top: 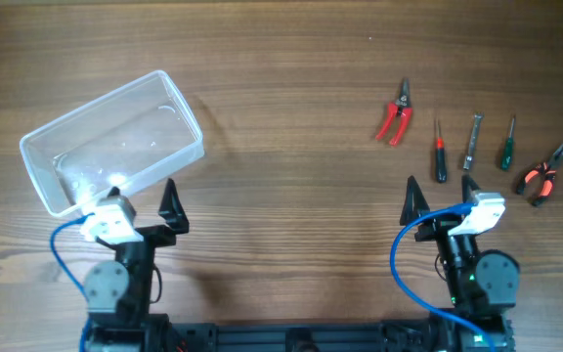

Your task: Pack container

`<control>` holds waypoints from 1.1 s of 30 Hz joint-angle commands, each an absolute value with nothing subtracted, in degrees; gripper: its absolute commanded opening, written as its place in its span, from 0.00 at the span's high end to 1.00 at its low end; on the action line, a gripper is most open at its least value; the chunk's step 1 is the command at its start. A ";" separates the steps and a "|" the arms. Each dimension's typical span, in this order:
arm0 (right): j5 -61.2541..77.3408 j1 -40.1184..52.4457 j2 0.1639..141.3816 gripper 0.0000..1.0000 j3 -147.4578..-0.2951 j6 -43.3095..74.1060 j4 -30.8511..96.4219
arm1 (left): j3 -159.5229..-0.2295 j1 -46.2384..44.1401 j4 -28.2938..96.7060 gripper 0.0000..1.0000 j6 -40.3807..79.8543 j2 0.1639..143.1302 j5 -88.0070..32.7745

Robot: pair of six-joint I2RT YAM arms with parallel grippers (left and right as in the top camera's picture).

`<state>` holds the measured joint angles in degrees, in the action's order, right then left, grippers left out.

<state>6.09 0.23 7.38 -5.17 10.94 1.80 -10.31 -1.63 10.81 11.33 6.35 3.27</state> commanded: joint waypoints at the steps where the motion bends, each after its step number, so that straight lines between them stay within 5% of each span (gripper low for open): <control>1: 13.56 0.47 18.52 0.00 -15.03 13.45 3.81 | -25.45 -1.26 15.57 0.00 13.13 17.69 5.74; 6: 16.84 0.47 39.22 0.00 -31.09 12.60 13.54 | -51.33 1.15 34.94 0.00 16.93 40.86 11.86; 13: 8.32 0.47 64.34 0.00 -58.13 7.31 44.34 | -86.13 18.24 72.44 0.00 23.20 66.94 6.11; 23: 8.82 0.47 71.70 0.00 -62.30 5.98 51.46 | -88.09 33.21 68.31 0.00 23.14 78.65 3.27; 33: 8.80 0.47 71.68 0.00 -62.30 5.91 53.25 | -88.07 34.30 63.55 0.00 6.50 100.95 2.76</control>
<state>10.02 0.25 71.42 -60.90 6.74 52.86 -87.39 33.93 64.53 15.33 96.05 3.92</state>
